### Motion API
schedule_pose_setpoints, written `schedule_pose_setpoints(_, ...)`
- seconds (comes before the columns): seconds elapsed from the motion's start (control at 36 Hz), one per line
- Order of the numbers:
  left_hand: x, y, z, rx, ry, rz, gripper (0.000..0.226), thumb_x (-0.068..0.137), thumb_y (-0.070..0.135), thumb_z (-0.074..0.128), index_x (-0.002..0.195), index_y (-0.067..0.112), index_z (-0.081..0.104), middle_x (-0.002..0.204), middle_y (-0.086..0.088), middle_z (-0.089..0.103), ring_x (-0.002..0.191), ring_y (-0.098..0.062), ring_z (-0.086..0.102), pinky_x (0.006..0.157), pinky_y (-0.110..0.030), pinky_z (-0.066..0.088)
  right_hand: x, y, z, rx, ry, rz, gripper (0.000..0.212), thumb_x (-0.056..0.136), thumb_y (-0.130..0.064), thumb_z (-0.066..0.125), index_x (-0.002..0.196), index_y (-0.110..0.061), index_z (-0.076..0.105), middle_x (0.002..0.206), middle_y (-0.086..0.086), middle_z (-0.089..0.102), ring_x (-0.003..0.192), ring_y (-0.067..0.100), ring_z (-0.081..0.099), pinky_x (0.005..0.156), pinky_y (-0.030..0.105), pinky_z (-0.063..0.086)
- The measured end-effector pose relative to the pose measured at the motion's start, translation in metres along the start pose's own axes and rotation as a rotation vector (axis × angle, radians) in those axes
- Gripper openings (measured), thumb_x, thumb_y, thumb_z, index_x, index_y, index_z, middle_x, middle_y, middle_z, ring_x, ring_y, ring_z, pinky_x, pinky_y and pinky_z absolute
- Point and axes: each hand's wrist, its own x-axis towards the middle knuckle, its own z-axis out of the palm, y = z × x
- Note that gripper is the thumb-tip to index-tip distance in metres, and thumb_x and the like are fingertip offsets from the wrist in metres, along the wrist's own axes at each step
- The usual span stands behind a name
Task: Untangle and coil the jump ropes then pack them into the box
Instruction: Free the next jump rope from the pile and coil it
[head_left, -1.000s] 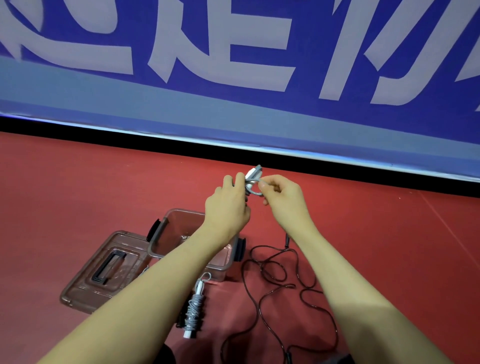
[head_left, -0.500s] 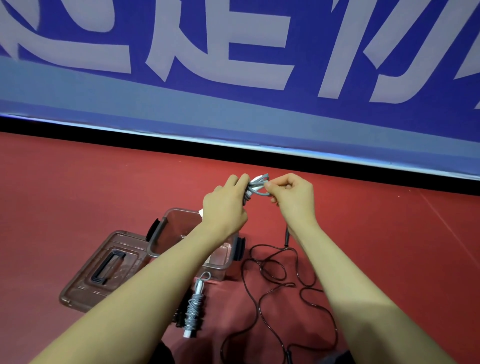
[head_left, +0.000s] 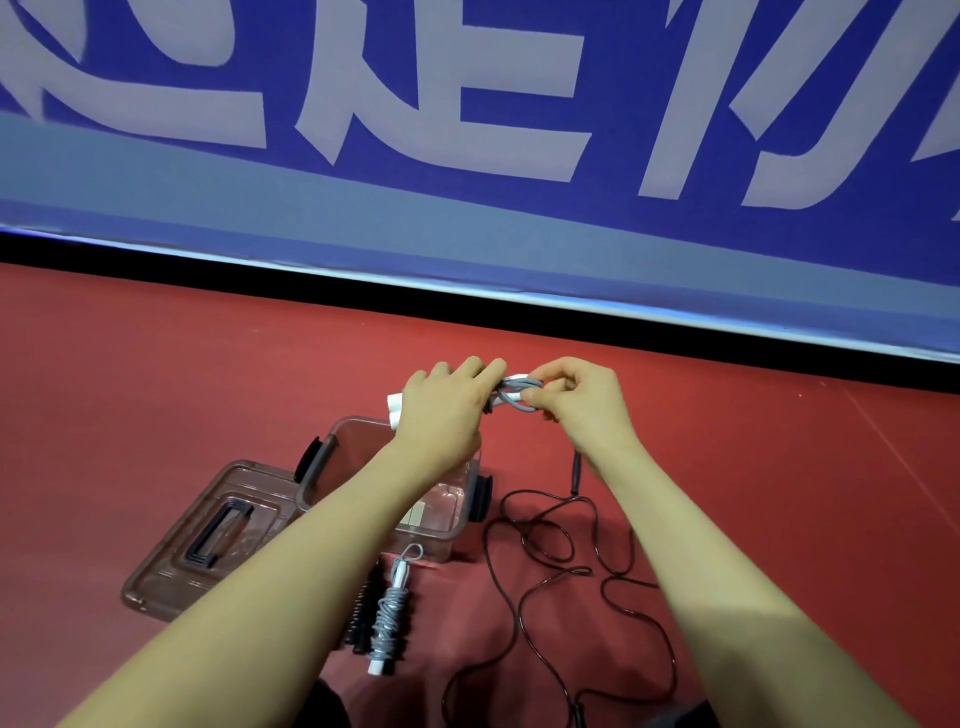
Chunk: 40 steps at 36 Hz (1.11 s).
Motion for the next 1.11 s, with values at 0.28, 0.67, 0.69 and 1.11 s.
schedule_pose_setpoints(0.28,-0.001,-0.006,0.006,-0.089,-0.056,0.121,0.067,0.072,0.042,0.041,0.137,0.029,0.036,0.105,0.002,0.050,0.088,-0.028,0.054,0.064,-0.029,0.033,0.001,-0.002,-0.005,0.048,0.011,0.045,0.019,0.067,0.006,0.074,0.071,-0.012,0.068,0.055,0.004,0.053,0.052,0.013,0.045,0.054,0.027,0.037)
schedule_pose_setpoints(0.67,0.000,-0.005,0.005,-0.295,0.085,-0.036,0.044,0.093,0.059,0.034,0.089,0.024,0.060,0.076,0.003,0.053,0.071,-0.019,0.055,0.058,-0.028,0.041,-0.006,-0.006,-0.006,0.066,-0.033,0.044,0.017,0.067,0.004,0.075,0.071,-0.012,0.069,0.061,0.005,0.058,0.063,0.020,0.050,0.056,0.030,0.039)
schedule_pose_setpoints(0.69,0.000,-0.005,0.005,-0.290,0.083,-0.031,0.042,0.093,0.057,0.036,0.090,0.024,0.061,0.076,0.003,0.053,0.071,-0.018,0.055,0.057,-0.027,0.040,-0.006,-0.005,-0.006,0.042,-0.038,0.036,0.017,0.067,0.003,0.076,0.071,-0.013,0.069,0.063,0.005,0.056,0.063,0.019,0.049,0.056,0.030,0.040)
schedule_pose_setpoints(1.11,-0.002,-0.001,0.000,-0.306,0.052,-0.047,0.029,0.095,0.045,0.042,0.098,0.020,0.056,0.081,0.006,0.049,0.076,-0.021,0.053,0.059,-0.028,0.031,-0.004,0.003,-0.002,-0.021,-0.015,-0.174,0.021,0.073,0.004,0.070,0.074,-0.016,0.063,0.097,0.011,0.064,0.087,0.016,0.060,0.076,0.022,0.048)
